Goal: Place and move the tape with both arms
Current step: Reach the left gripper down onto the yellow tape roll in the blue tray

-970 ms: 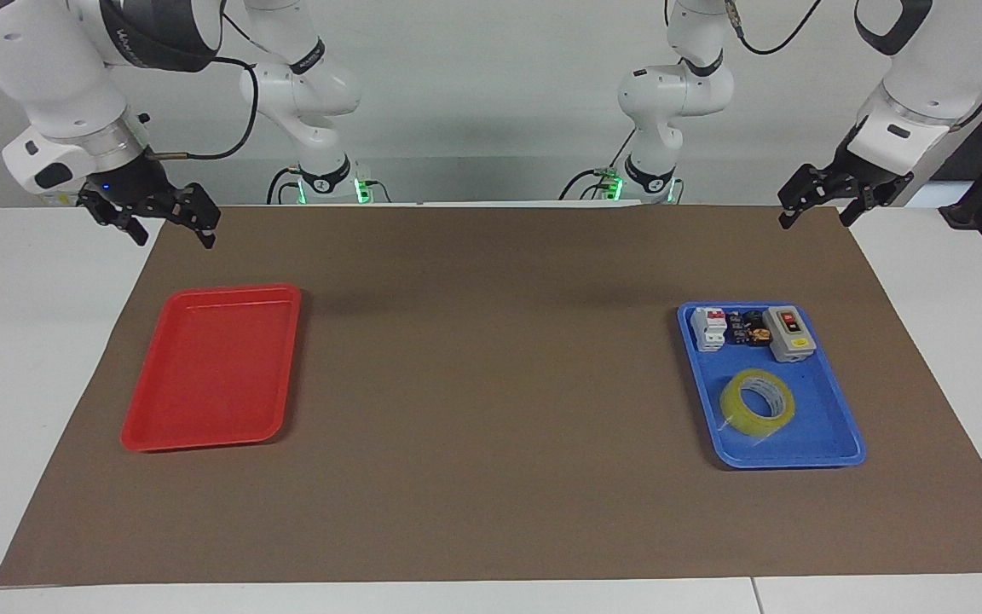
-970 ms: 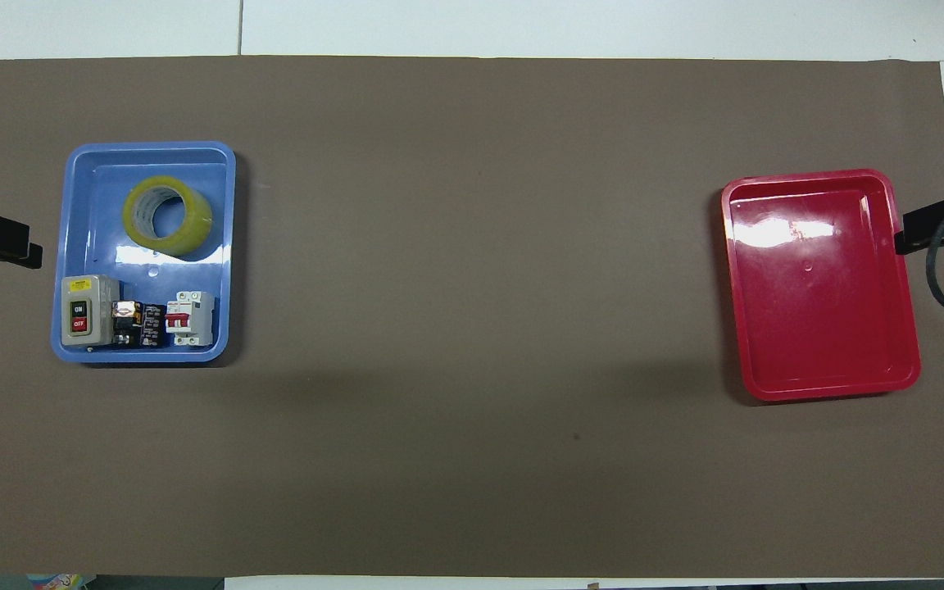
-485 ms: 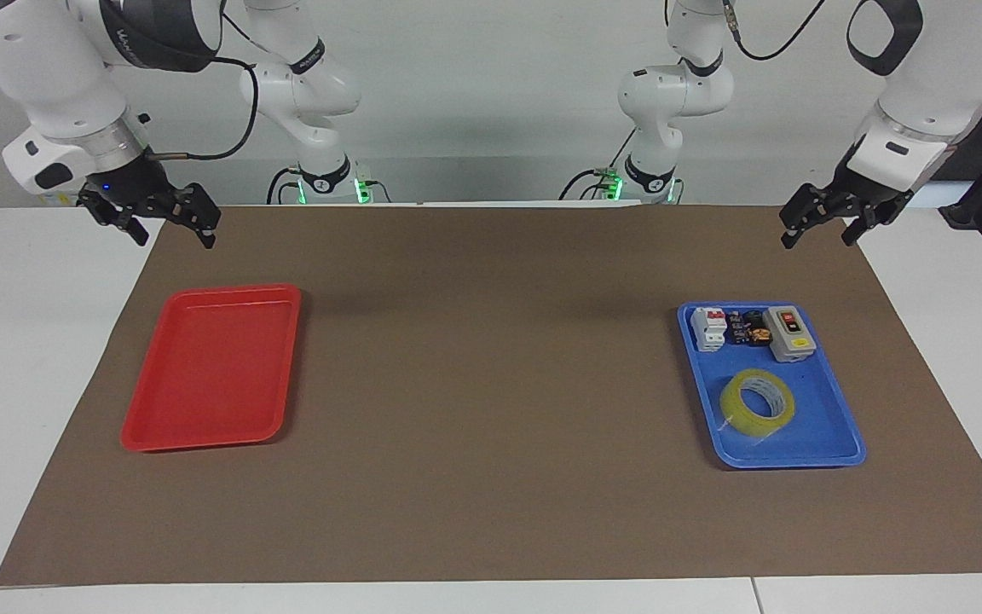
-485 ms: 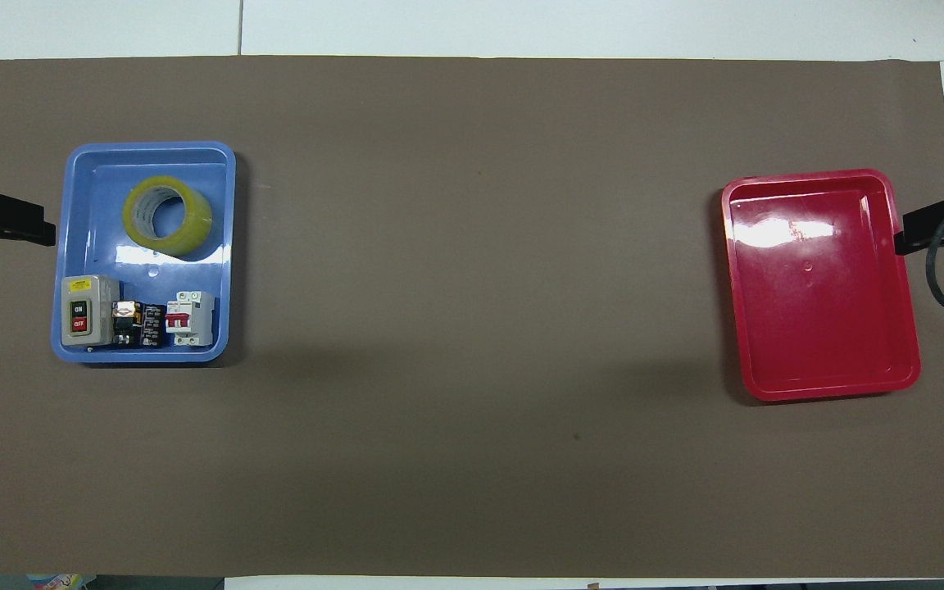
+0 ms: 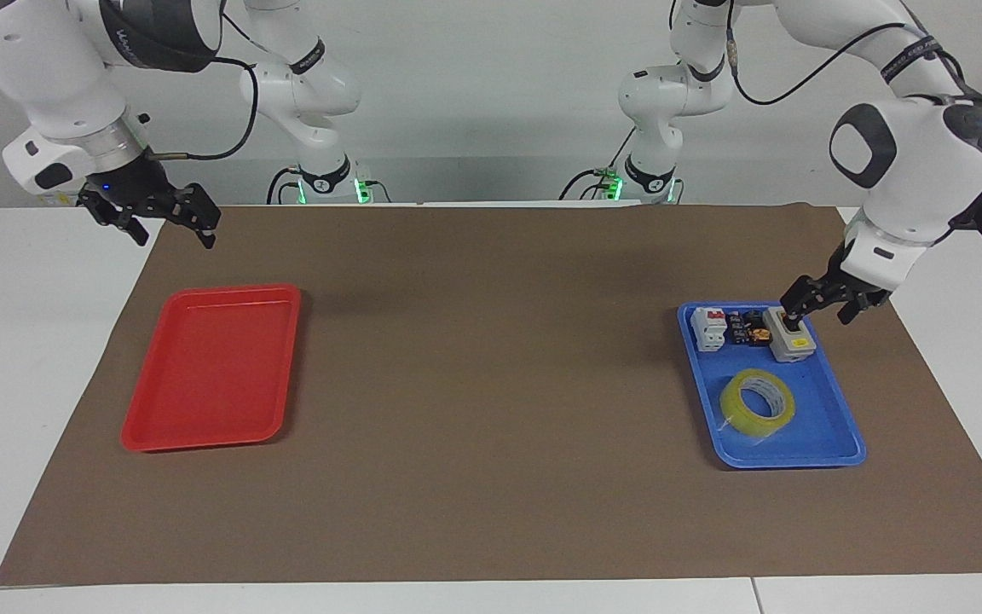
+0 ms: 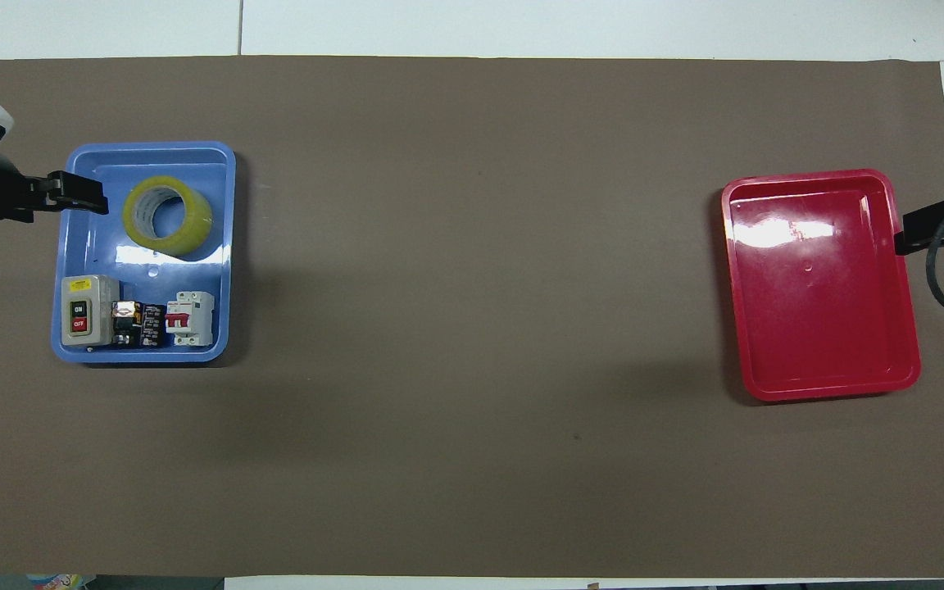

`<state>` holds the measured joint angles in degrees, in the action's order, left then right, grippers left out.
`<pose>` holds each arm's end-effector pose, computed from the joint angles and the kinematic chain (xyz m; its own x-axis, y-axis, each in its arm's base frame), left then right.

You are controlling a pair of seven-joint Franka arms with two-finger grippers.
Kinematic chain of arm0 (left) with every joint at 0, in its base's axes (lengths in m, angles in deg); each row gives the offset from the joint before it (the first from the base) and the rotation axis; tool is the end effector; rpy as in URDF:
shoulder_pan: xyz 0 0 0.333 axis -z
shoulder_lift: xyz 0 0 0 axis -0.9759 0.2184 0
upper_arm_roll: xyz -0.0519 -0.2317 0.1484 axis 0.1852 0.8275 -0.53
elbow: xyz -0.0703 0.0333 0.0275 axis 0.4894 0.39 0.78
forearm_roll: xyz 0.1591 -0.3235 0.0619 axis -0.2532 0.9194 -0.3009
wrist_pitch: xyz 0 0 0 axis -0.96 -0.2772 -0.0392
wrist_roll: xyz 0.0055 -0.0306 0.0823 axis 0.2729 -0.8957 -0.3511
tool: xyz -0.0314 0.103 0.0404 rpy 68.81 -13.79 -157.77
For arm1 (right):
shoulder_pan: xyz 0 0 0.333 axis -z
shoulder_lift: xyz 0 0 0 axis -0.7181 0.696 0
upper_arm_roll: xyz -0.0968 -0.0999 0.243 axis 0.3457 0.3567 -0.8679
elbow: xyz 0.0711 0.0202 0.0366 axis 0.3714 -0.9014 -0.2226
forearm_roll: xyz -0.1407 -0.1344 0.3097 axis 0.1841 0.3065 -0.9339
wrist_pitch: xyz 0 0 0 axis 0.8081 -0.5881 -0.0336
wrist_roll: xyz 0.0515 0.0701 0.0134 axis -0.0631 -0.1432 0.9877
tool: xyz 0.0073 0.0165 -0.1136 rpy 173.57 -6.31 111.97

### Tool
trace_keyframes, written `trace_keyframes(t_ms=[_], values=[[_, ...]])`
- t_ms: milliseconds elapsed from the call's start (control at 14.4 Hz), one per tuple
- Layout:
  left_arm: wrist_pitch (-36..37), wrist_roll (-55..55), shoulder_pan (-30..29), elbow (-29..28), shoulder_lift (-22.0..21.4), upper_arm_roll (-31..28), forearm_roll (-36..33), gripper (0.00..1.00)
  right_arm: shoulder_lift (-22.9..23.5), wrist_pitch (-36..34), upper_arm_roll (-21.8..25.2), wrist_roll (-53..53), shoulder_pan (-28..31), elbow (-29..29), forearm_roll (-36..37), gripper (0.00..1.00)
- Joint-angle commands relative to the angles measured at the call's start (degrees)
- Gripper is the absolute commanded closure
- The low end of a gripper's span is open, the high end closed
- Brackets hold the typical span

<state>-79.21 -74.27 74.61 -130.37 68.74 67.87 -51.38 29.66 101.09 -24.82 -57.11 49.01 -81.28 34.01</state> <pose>0.5927 0.0179 0.4297 0.9955 0.0162 0.0934 0.0145 -0.9997 0.0193 0.5210 -0.0466 0.5669 0.9963 -0.0735 -0.0447 -0.0729 -0.9972 0.0150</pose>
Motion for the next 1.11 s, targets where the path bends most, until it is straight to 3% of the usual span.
trace_keyframes(t_ms=[0,139,416,762,832,901,1040], values=[[-8.34,-1.05,-0.66,-2.39,3.91,0.34,0.18,0.0,-0.84,0.01,-0.03,1.51,0.49,-0.93,-1.26,0.0],[-14.06,-1.05,-0.92,-3.8,6.55,0.34,0.18,0.0,-0.84,0.01,-0.03,1.51,0.49,-0.93,-1.26,0.0],[-18.21,-1.05,-1.62,-4.76,10.69,0.34,0.18,0.0,-0.84,0.01,-0.03,1.59,0.49,-0.93,-1.26,0.0],[-20.5,-0.87,-1.54,-8.11,10.17,0.34,0.18,0.0,-0.84,0.01,-0.03,1.59,0.49,-0.93,-1.26,0.0],[-20.42,-0.78,-1.36,-8.2,10.17,0.34,0.18,0.05,-0.84,0.01,-0.03,1.51,0.4,-0.93,-1.26,0.0],[-20.33,-0.7,-1.36,-8.37,10.08,0.34,0.18,0.21,-0.84,0.01,-0.03,1.51,0.49,-0.93,-1.26,0.0],[-19.89,-0.34,-1.36,-8.55,9.99,0.34,0.18,0.82,-0.84,0.01,-0.03,1.59,0.49,-0.93,-1.26,0.0]])
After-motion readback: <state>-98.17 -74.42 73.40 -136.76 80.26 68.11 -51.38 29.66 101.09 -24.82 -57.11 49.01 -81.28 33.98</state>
